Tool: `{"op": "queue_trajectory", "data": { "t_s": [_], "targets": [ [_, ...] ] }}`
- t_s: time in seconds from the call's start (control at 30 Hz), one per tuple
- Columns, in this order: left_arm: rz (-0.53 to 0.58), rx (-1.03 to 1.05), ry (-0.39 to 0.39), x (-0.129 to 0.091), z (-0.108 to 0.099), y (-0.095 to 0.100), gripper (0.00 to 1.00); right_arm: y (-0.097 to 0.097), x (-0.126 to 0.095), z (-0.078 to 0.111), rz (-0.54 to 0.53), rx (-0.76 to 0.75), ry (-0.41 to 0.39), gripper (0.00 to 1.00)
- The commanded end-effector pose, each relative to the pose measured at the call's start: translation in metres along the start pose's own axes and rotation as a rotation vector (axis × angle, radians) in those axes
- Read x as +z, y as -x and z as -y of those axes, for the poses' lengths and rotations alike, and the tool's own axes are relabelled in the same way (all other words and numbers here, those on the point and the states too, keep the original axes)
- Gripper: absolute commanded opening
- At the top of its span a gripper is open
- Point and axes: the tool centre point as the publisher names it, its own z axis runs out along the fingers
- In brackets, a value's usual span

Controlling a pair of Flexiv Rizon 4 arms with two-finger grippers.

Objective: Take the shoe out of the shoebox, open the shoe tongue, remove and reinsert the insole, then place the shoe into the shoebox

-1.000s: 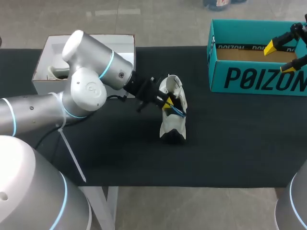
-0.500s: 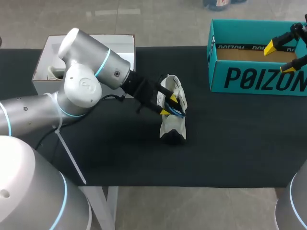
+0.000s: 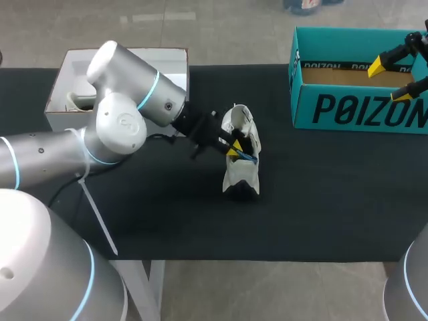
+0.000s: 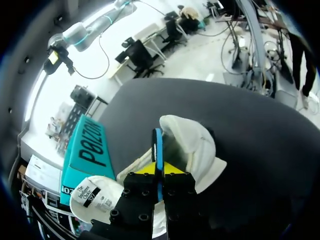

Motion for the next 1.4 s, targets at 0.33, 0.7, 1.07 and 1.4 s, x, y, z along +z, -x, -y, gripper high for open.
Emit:
{"op": "queue_trajectory", "data": {
  "t_s": [0.33, 0.7, 1.07, 1.4],
  "targets": [
    [0.003, -0.024, 0.006, 0.002, -0.003, 0.005, 0.36, 0.0, 0.0, 0.001, 0.002, 0.002, 0.001, 1.0],
    [0.027, 0.023, -0.005, -0.02, 0.014, 0.001, 0.5, 0.0, 0.0, 0.001, 0.002, 0.002, 0.001, 1.0],
    [-0.01, 0.008, -0.037, -0.004, 0.009, -0.003, 0.0, 0.0, 0.0, 0.001, 0.002, 0.002, 0.001, 1.0],
    [-0.04, 0.005, -0.059, 0.004, 0.01, -0.006, 0.0, 0.0, 0.0, 0.001, 0.002, 0.002, 0.001, 1.0]
  ]
}}
